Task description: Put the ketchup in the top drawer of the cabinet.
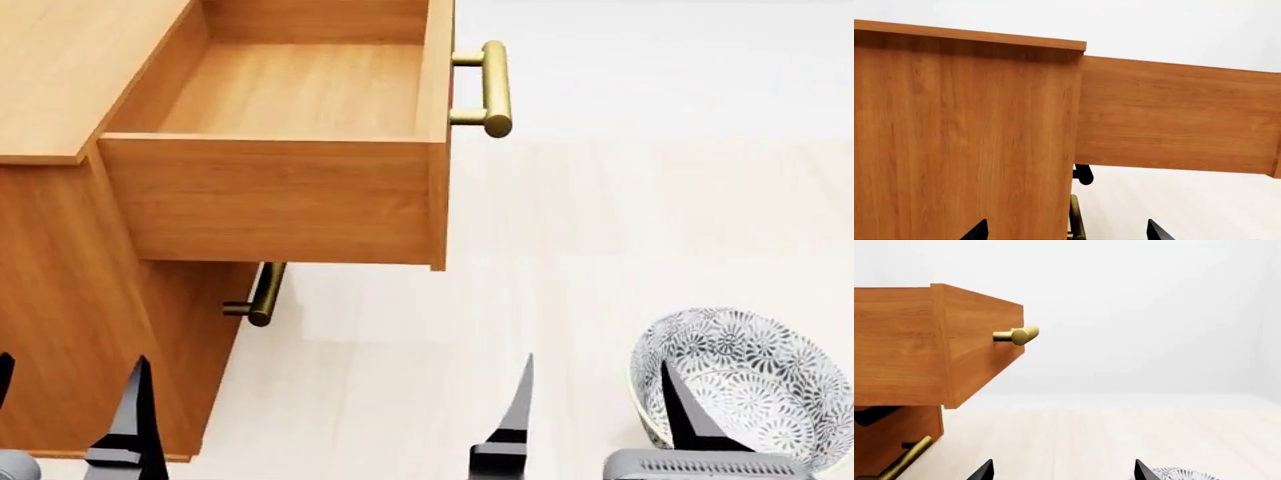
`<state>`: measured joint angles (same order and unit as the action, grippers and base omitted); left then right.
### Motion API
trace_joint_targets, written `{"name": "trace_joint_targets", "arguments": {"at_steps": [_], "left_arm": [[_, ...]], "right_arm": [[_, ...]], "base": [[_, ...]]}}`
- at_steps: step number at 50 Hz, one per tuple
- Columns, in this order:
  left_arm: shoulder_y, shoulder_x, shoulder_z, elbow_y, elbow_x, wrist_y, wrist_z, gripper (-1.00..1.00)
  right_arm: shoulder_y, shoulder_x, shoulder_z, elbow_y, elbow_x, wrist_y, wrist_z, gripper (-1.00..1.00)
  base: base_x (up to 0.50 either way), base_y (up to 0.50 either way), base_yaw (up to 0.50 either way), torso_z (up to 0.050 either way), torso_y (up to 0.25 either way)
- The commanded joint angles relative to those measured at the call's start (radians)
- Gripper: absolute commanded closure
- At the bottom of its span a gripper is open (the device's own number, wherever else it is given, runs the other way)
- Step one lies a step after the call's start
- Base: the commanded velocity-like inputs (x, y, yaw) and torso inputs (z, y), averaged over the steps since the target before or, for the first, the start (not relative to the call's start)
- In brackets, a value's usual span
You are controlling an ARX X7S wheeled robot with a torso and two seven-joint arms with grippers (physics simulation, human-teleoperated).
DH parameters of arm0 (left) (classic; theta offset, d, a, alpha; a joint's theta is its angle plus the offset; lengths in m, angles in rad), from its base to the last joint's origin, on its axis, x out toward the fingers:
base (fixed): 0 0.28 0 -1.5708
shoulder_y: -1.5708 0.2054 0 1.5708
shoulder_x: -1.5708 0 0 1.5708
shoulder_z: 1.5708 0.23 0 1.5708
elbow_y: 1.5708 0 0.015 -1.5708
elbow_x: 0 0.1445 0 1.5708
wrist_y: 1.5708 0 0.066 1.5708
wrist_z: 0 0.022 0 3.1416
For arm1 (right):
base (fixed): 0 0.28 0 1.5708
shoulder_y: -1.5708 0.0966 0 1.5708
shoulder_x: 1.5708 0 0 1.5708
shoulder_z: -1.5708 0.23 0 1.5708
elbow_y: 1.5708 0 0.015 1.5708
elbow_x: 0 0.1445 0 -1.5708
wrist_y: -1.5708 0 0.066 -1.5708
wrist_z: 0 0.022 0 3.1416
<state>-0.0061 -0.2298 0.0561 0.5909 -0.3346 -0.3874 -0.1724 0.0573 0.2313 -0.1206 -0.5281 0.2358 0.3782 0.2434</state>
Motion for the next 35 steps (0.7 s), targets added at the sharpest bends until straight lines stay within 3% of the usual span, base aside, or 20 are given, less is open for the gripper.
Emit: {"name": "trace_joint_targets", "arguments": {"at_steps": [1, 18, 35], "left_arm": [[-0.001, -0.009, 0.008, -0.006, -0.003, 0.008, -0.011, -1.00], [0.000, -0.018, 0.014, -0.005, -0.012, 0.012, -0.031, -1.00], [-0.007, -0.019, 0.030, 0.005, -0.025, -0.003, -0.056, -1.00]], "right_arm": [[0.011, 0.047, 0.030, -0.040, 0.020, 0.029, -0.002, -1.00], [0.018, 0.138, 0.130, 0.008, 0.048, 0.018, -0.036, -1.00], [0.009, 0.263, 0.277, 0.096, 0.181, -0.009, -0.179, -1.00]], "base": [[0.00, 0.00, 0.00, 0.000, 0.000], [0.00, 0.00, 0.00, 0.000, 0.000], [0.00, 0.00, 0.00, 0.000, 0.000]]}}
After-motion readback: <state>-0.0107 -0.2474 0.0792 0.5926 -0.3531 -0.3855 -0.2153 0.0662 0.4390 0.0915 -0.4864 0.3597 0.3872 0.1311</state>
